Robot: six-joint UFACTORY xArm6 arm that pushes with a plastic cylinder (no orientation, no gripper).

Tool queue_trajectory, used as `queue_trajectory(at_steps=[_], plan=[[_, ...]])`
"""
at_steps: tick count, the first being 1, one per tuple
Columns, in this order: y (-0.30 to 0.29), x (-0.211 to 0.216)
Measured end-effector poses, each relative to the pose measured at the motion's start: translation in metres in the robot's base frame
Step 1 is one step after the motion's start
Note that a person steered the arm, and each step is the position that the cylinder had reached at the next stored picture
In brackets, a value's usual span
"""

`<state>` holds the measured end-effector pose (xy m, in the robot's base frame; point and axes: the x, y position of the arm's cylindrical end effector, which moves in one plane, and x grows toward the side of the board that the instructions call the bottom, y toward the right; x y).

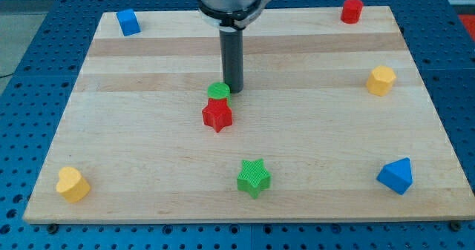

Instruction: Keep red star green circle and blue triangle in a diagonal line

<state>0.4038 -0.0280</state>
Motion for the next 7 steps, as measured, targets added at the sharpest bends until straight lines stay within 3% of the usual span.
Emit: queue_trajectory(at_steps=[1, 3, 6, 7], plan=[[0.025, 0.001], [0.048, 0.063], [-0.112, 0.06], [-0.116, 0.033]])
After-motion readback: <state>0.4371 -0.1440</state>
